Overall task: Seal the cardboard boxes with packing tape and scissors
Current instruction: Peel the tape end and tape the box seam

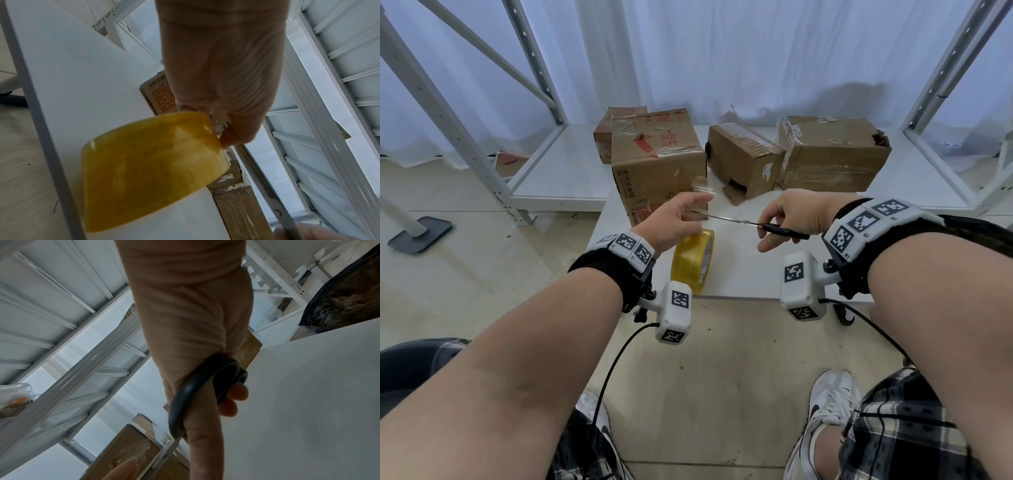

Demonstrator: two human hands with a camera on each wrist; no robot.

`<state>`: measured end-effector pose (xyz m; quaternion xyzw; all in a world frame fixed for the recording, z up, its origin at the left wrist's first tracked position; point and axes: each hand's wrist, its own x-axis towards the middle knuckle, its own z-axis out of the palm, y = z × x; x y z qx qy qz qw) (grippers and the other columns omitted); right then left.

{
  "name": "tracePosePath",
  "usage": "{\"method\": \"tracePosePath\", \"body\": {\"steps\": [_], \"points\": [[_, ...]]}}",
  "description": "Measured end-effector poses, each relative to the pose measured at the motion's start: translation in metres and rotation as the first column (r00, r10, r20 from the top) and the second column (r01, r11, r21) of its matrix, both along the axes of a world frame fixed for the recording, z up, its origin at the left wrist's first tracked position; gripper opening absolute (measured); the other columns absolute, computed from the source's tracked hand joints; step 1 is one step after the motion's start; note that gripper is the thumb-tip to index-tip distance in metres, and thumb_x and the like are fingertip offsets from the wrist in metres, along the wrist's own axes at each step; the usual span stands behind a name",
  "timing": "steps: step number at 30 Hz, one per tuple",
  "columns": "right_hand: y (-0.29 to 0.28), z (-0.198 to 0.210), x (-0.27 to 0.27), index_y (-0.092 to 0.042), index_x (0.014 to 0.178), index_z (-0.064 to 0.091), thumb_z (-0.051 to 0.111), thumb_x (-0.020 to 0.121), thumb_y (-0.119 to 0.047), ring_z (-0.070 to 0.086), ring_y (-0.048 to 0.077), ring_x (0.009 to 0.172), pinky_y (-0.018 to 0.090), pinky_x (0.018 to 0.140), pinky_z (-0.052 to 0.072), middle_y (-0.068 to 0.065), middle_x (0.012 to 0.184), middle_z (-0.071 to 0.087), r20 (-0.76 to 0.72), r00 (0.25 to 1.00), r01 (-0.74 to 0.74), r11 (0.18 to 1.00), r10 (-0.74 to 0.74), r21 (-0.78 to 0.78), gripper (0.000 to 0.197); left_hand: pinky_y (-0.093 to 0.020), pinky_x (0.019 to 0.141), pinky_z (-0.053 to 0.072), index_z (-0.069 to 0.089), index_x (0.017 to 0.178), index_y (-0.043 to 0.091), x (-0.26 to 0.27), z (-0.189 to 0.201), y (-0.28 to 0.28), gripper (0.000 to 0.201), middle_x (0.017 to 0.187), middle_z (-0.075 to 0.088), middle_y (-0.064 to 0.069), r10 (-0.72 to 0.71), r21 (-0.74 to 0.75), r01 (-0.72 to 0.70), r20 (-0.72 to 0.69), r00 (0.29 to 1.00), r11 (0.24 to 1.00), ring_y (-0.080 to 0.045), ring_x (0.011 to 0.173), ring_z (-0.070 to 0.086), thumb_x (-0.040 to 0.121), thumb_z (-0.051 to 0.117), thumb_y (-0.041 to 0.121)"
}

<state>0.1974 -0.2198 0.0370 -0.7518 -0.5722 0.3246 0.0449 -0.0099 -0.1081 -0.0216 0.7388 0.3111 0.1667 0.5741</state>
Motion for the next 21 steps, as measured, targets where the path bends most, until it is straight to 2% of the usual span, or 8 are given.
{"method": "tracePosePath", "body": {"steps": [4, 9, 10, 12, 14, 16, 18, 21], "points": [[0.0, 0.001, 0.003, -0.016, 0.095, 0.068, 0.08, 0.072, -0.04, 0.054, 0.014, 0.06, 0.026, 0.061, 0.046, -0.001, 0.067, 0.054, -0.02, 0.999, 0.025, 0.999, -0.025, 0.02, 0.035, -0.04, 0.087, 0.052, 0.045, 0.137, 0.024, 0.0, 0.002, 0.0, 0.067, 0.13, 0.051, -0.01, 0.006, 0.007, -0.006, -0.017, 1.0, 1.0, -0.024, 0.092, 0.053, 0.082, 0.055, -0.013], [-0.004, -0.006, 0.01, -0.017, 0.109, 0.057, 0.074, 0.075, -0.05, 0.056, 0.021, 0.098, 0.036, 0.092, 0.045, -0.003, 0.096, 0.057, 0.058, 0.995, 0.088, 0.99, -0.082, -0.114, 0.051, -0.035, 0.089, 0.053, 0.034, 0.144, 0.028, 0.0, 0.003, -0.001, 0.075, 0.144, 0.036, 0.004, 0.011, 0.04, -0.009, -0.036, 0.999, 0.999, -0.021, 0.094, 0.053, 0.084, 0.058, -0.01], [-0.005, -0.012, 0.013, -0.012, 0.107, 0.058, 0.073, 0.076, -0.051, 0.055, 0.024, 0.098, 0.036, 0.091, 0.043, 0.0, 0.094, 0.057, 0.075, 0.99, 0.125, 0.985, -0.116, -0.121, 0.051, -0.035, 0.089, 0.053, 0.033, 0.144, 0.028, 0.0, 0.003, -0.001, 0.075, 0.145, 0.034, 0.005, 0.009, 0.046, -0.007, -0.039, 0.999, 0.999, -0.02, 0.094, 0.053, 0.084, 0.058, -0.009], [-0.006, -0.028, 0.017, -0.005, 0.09, 0.059, 0.07, 0.078, -0.055, 0.053, 0.026, 0.082, 0.034, 0.08, 0.042, 0.005, 0.079, 0.054, 0.14, 0.974, 0.193, 0.973, -0.176, -0.126, 0.052, -0.034, 0.088, 0.053, 0.033, 0.145, 0.028, -0.001, 0.003, -0.001, 0.076, 0.145, 0.034, 0.006, 0.007, 0.055, -0.005, -0.04, 0.999, 0.998, -0.02, 0.094, 0.053, 0.084, 0.058, -0.009], [-0.006, -0.045, 0.016, -0.005, 0.079, 0.055, 0.067, 0.08, -0.057, 0.051, 0.025, 0.076, 0.032, 0.075, 0.039, 0.006, 0.074, 0.052, 0.221, 0.948, 0.264, 0.953, -0.228, -0.151, 0.054, -0.035, 0.087, 0.054, 0.034, 0.144, 0.028, -0.001, 0.002, -0.002, 0.075, 0.145, 0.034, 0.005, 0.011, 0.071, -0.008, -0.031, 0.999, 0.997, -0.021, 0.092, 0.053, 0.084, 0.058, -0.009], [-0.005, -0.064, 0.015, -0.004, 0.087, 0.057, 0.065, 0.084, -0.05, 0.054, 0.027, 0.082, 0.032, 0.076, 0.041, 0.007, 0.078, 0.053, 0.26, 0.928, 0.31, 0.941, -0.268, -0.136, 0.047, -0.035, 0.084, 0.055, 0.034, 0.144, 0.027, -0.002, 0.0, -0.004, 0.075, 0.144, 0.035, 0.004, 0.028, 0.093, -0.026, -0.014, 1.0, 0.995, -0.022, 0.091, 0.053, 0.083, 0.059, -0.009], [-0.002, -0.08, 0.013, 0.001, 0.107, 0.058, 0.064, 0.087, -0.039, 0.056, 0.029, 0.088, 0.033, 0.077, 0.044, 0.008, 0.085, 0.056, 0.227, 0.917, 0.36, 0.927, -0.329, -0.11, 0.045, -0.033, 0.08, 0.055, 0.035, 0.144, 0.025, -0.002, -0.002, -0.006, 0.074, 0.143, 0.035, 0.004, 0.046, 0.119, -0.046, 0.005, 0.999, 0.992, -0.021, 0.088, 0.053, 0.083, 0.06, -0.008], [0.001, -0.092, 0.008, -0.001, 0.123, 0.056, 0.059, 0.093, -0.029, 0.057, 0.031, 0.111, 0.034, 0.09, 0.044, 0.013, 0.12, 0.061, 0.254, 0.89, 0.396, 0.918, -0.378, -0.022, 0.042, -0.023, 0.077, 0.054, 0.037, 0.142, 0.021, -0.001, -0.005, -0.009, 0.068, 0.138, 0.037, 0.004, 0.082, 0.177, -0.087, 0.035, 0.996, 0.98, -0.016, 0.082, 0.052, 0.085, 0.061, -0.007]]}}
